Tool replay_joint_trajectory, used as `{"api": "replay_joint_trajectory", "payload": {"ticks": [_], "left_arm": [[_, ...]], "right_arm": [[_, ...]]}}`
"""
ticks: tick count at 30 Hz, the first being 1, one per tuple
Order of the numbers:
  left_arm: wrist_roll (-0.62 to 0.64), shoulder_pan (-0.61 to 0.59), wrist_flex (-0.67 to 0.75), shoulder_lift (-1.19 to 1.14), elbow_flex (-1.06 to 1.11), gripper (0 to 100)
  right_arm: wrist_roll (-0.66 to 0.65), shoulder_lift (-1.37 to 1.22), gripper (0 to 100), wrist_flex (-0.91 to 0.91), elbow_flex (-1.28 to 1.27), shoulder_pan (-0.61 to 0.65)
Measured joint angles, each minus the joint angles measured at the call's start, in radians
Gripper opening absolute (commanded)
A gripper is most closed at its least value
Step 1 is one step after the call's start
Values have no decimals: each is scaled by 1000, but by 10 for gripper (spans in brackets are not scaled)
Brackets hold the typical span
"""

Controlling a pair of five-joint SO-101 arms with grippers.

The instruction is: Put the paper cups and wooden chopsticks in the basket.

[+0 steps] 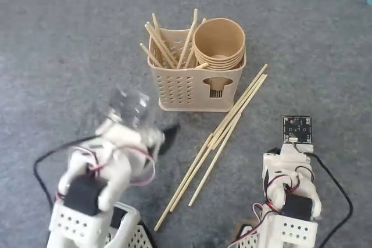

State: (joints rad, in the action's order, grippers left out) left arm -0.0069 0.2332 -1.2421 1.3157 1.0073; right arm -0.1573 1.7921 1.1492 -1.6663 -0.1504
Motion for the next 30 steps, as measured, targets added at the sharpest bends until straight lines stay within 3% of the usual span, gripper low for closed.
{"api": "replay_joint_trajectory", "payload": {"ticks": [3, 8, 15, 22, 30], "left_arm": [[2, 35, -25, 61, 144, 254], [32, 49, 51, -11, 321, 254], [32, 72, 87, -364, 275, 253], [40, 94, 261, -746, 190, 253], [64, 193, 318, -801, 186, 253]], "right_arm": [[0, 0, 20, 0, 0, 0], [0, 0, 20, 0, 0, 0], [0, 0, 20, 0, 0, 0], [0, 0, 20, 0, 0, 0], [0, 0, 20, 0, 0, 0]]}}
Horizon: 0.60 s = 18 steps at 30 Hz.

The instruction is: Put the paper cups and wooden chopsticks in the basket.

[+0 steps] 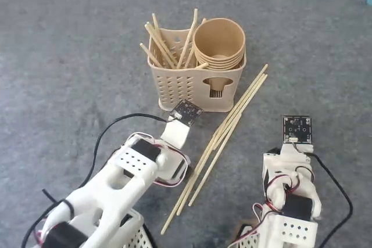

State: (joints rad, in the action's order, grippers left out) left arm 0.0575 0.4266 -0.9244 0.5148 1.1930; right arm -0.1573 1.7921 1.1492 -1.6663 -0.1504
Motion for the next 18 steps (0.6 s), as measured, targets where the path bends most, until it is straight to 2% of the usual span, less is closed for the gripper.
{"api": "replay_joint_trajectory", "payload": {"ticks": [18], "left_arm": [[25, 49, 0, 29, -20, 253]], "right_arm": [[0, 0, 20, 0, 0, 0]]}}
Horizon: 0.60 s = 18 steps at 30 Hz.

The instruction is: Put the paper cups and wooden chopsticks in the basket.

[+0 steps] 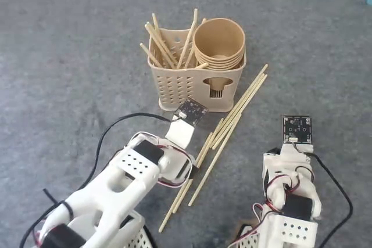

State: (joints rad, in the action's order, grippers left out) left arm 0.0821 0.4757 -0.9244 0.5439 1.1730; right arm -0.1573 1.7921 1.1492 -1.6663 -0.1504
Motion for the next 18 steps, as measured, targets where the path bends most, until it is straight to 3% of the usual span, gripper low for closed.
{"api": "replay_joint_trajectory", "payload": {"ticks": [18], "left_arm": [[0, -35, 64, 2, 58, 175]], "right_arm": [[0, 0, 20, 0, 0, 0]]}}
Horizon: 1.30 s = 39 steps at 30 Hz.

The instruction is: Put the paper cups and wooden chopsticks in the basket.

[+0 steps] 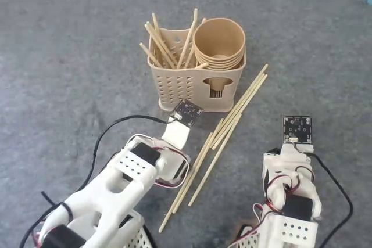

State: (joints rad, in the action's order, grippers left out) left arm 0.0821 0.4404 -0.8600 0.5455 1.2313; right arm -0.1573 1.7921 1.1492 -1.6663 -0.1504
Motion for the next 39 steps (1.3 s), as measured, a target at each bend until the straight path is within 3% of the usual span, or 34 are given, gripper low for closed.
{"api": "replay_joint_trajectory", "payload": {"ticks": [10, 17, 29, 36, 39], "left_arm": [[0, 25, -57, 0, -3, 175], [5, 63, -221, 0, -150, 175], [0, 87, -104, -6, -57, 175], [0, 92, -112, -267, -189, 169], [0, 92, -143, -367, -267, 109]], "right_arm": [[0, 0, 20, 0, 0, 0], [0, 0, 20, 0, 0, 0], [0, 0, 20, 0, 0, 0], [0, 0, 20, 0, 0, 0], [0, 0, 20, 0, 0, 0]]}}
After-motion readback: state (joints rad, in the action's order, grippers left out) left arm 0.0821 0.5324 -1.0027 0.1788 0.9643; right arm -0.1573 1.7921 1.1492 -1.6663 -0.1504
